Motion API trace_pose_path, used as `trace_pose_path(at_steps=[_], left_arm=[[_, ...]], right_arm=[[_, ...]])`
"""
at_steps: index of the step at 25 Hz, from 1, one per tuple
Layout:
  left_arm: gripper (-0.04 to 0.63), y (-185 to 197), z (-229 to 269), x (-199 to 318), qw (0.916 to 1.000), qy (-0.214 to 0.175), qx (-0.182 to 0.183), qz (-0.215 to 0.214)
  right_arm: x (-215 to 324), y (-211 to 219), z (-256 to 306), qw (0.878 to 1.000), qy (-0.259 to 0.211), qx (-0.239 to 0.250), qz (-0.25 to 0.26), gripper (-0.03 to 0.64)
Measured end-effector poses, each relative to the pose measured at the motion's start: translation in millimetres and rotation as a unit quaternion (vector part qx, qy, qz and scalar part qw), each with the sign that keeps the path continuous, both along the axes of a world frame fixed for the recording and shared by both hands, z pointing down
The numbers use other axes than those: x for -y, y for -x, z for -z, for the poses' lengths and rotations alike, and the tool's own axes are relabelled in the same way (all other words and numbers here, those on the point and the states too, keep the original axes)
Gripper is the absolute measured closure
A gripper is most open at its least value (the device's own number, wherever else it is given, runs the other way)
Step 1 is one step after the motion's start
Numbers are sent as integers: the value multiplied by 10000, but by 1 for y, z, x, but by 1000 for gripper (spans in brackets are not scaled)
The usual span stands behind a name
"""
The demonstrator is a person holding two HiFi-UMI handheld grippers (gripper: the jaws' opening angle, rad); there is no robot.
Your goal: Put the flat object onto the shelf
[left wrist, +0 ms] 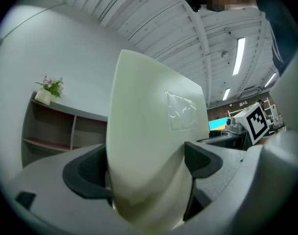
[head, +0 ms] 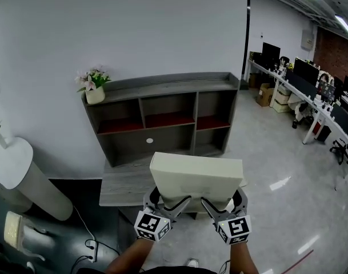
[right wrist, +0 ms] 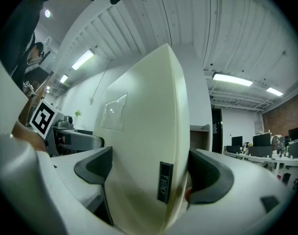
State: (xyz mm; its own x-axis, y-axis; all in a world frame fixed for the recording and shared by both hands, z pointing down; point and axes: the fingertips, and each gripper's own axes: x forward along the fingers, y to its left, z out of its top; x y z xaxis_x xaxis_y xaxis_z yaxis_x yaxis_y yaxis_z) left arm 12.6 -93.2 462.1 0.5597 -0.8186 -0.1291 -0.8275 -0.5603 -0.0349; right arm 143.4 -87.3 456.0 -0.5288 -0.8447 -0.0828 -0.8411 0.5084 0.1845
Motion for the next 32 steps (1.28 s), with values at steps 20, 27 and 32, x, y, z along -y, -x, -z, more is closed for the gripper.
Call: trace_pose_path(at_steps=[20,27,32], left_arm=[[118,0,11,44,9955,-32,55,946],[118,25,13,64,9938,-79,40,1106],[118,46,19,86,9925,-180,22,1210]], right_arm=[[69,1,9,9953,-29,177,951,146],[93,26,11,9936,-60,208,1111,146],[118,48,18,9920,-149,178,1243,146]])
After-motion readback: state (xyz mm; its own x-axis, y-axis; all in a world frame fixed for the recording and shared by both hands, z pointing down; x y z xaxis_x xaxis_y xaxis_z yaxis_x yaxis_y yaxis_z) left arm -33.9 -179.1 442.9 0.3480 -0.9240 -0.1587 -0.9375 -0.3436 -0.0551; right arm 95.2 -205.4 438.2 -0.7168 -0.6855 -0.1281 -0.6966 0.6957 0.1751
